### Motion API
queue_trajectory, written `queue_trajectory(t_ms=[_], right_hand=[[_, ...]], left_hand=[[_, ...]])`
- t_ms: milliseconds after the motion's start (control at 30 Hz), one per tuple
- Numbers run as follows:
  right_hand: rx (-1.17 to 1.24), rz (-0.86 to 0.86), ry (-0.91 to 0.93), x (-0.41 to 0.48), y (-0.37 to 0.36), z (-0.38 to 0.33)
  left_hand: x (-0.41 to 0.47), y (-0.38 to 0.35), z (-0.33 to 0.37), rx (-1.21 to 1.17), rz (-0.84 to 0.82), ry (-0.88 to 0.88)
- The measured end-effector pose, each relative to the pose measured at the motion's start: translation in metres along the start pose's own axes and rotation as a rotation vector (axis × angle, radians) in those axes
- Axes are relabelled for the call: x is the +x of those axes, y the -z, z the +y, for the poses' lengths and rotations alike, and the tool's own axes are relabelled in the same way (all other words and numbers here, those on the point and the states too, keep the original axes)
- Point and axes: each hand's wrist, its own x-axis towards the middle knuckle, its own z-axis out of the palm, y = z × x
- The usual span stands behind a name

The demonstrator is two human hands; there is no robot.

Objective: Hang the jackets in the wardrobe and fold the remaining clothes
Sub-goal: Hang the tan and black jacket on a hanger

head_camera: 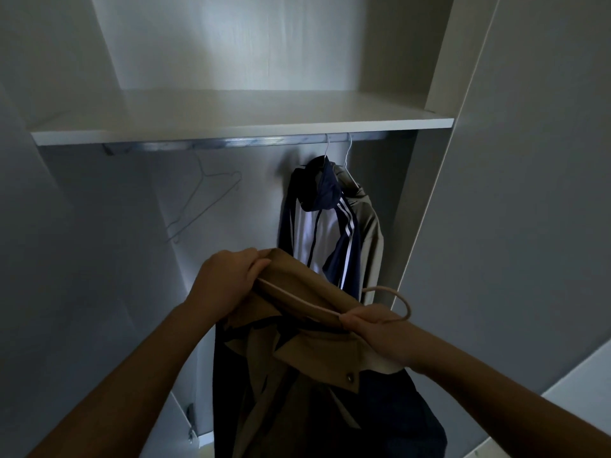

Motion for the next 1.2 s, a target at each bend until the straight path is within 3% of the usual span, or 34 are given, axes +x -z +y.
queue_trajectory(t_ms=[100, 167, 233, 267, 367, 433, 500, 633, 833, 933, 1000, 1067, 1200], right_hand=[[-0.012, 0.011, 0.047, 0.003, 0.006, 0.001], [0.046, 0.016, 0.08, 0.009, 0.002, -0.011], [0.153, -0.157, 0.201, 0.022, -0.011, -0.031], [0.167, -0.206, 0.202, 0.03, -0.019, -0.031], [0.088, -0.055, -0.069, 0.039, -0.005, -0.013], [0.19, -0.079, -0.177, 0.036, 0.008, -0.001], [0.281, -0.113, -0.158, 0.042, 0.013, 0.0], [0.237, -0.122, -0.142, 0.048, 0.025, -0.006], [0.102, -0.021, 0.086, 0.053, 0.059, -0.014], [0.006, 0.018, 0.082, 0.056, 0.068, -0.018], [-0.006, 0.129, 0.067, 0.061, 0.081, -0.02], [-0.004, 0.215, 0.088, 0.062, 0.099, -0.024], [0.023, 0.3, 0.125, 0.059, 0.133, -0.034]], left_hand=[[-0.003, -0.001, 0.001, 0.001, -0.062, 0.018], [-0.006, -0.002, 0.021, -0.082, -0.023, -0.074], [-0.008, -0.011, 0.056, -0.167, -0.013, -0.288], [-0.008, -0.017, 0.067, -0.224, -0.025, -0.302], [0.003, -0.025, 0.058, -0.355, -0.016, -0.072], [0.002, -0.032, 0.044, -0.404, -0.047, 0.017], [0.002, -0.039, 0.042, -0.47, -0.051, 0.038], [0.006, -0.044, 0.045, -0.504, -0.032, 0.059], [0.02, -0.029, 0.035, -0.578, 0.022, 0.134], [0.039, -0.015, 0.008, -0.388, 0.082, 0.037], [0.046, -0.015, -0.015, -0.265, -0.03, -0.009], [0.043, -0.022, -0.032, -0.33, -0.18, 0.035], [0.037, -0.029, -0.054, -0.509, -0.201, 0.102]])
